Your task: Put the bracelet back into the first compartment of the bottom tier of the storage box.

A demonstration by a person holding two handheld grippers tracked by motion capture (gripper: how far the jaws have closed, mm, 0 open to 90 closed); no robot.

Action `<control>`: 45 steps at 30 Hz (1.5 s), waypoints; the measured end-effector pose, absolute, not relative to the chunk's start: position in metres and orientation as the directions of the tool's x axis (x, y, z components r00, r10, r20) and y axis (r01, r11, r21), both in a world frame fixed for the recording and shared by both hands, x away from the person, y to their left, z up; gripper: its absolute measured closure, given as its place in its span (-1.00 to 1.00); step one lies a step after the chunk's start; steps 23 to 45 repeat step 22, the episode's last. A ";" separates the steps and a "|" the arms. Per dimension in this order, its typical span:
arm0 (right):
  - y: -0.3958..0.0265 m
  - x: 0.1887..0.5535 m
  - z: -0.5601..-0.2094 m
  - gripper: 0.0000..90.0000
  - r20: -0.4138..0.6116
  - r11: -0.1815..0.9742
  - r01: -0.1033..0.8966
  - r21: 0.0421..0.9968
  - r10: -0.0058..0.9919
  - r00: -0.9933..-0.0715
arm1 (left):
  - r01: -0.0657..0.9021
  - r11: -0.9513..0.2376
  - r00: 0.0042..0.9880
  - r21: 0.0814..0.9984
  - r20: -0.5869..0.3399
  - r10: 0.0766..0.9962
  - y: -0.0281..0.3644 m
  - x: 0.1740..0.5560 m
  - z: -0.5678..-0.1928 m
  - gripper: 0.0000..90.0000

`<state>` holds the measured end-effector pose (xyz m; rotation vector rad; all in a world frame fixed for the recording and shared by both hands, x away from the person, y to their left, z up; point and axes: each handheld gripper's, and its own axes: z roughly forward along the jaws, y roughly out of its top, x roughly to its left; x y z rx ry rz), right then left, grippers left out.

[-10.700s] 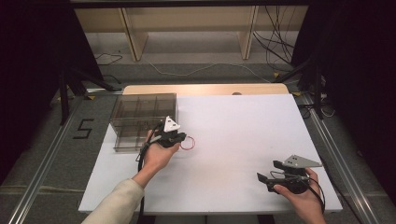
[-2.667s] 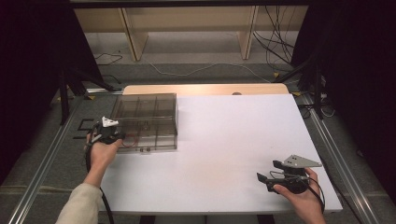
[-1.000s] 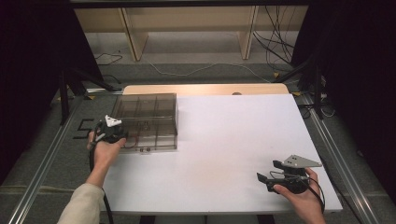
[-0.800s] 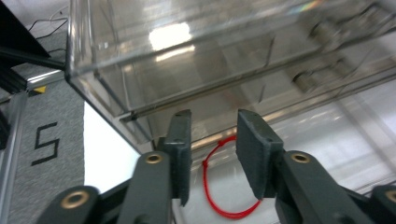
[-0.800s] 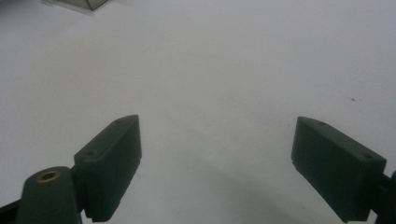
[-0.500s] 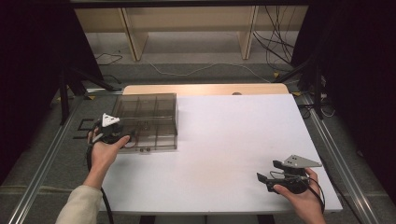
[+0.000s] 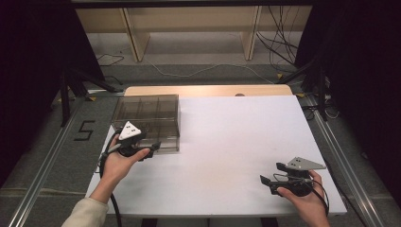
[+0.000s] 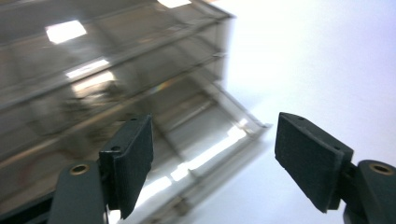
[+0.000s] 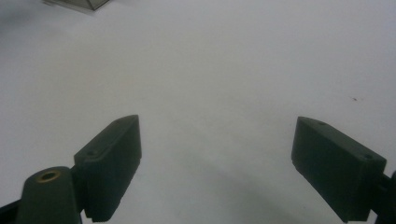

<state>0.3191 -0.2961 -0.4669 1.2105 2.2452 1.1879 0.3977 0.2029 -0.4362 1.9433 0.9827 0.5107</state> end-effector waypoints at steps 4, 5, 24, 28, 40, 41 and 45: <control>-0.296 0.319 -0.467 -0.63 0.094 0.296 0.528 0.796 0.801 -0.591 | 0.413 -0.337 0.659 0.846 -0.022 0.752 0.188 0.384 -0.442 -0.40; -0.296 0.319 -0.467 -0.63 0.095 0.296 0.529 0.796 0.801 -0.591 | 0.408 -0.342 0.667 0.847 -0.020 0.745 0.186 0.382 -0.442 -0.41; -0.296 0.319 -0.467 -0.63 0.089 0.304 0.524 0.796 0.797 -0.598 | 0.396 -0.414 0.740 0.820 -0.018 0.672 0.168 0.345 -0.468 -0.51; -0.296 0.319 -0.467 -0.63 0.089 0.304 0.524 0.796 0.797 -0.598 | 0.396 -0.414 0.740 0.820 -0.018 0.672 0.168 0.345 -0.468 -0.51; -0.296 0.319 -0.467 -0.63 0.089 0.304 0.524 0.796 0.797 -0.598 | 0.396 -0.414 0.740 0.820 -0.018 0.672 0.168 0.345 -0.468 -0.51; -0.296 0.319 -0.467 -0.63 0.089 0.304 0.524 0.796 0.797 -0.598 | 0.396 -0.414 0.740 0.820 -0.018 0.672 0.168 0.345 -0.468 -0.51; -0.296 0.319 -0.467 -0.63 0.089 0.304 0.524 0.796 0.797 -0.598 | 0.396 -0.414 0.740 0.820 -0.018 0.672 0.168 0.345 -0.468 -0.51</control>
